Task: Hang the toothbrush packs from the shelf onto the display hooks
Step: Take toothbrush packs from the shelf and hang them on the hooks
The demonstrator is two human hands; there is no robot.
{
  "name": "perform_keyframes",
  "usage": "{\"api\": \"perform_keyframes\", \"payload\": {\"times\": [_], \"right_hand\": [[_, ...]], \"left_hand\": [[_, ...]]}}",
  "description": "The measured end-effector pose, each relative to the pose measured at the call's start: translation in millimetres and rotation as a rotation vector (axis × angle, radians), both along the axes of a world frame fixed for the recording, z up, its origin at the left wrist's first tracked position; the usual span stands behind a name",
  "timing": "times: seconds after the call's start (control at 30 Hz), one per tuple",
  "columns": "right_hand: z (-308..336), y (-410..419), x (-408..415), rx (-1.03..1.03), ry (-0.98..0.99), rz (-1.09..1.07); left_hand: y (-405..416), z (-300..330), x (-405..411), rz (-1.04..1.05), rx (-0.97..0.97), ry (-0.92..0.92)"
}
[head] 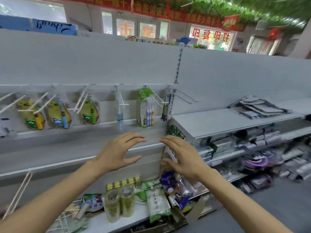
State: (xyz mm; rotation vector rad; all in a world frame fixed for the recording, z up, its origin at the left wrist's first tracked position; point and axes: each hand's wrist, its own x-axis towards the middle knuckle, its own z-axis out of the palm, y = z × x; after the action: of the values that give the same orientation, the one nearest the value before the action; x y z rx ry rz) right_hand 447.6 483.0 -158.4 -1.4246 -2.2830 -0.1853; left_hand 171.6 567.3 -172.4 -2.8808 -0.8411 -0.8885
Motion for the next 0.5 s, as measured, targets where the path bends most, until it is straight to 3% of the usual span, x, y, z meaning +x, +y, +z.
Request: {"api": "perform_keyframes", "payload": {"times": [0.5], "right_hand": [[-13,65,237,-0.028,-0.037,-0.179]], "left_hand": [[107,-14,256,-0.134,-0.014,-0.022]]}}
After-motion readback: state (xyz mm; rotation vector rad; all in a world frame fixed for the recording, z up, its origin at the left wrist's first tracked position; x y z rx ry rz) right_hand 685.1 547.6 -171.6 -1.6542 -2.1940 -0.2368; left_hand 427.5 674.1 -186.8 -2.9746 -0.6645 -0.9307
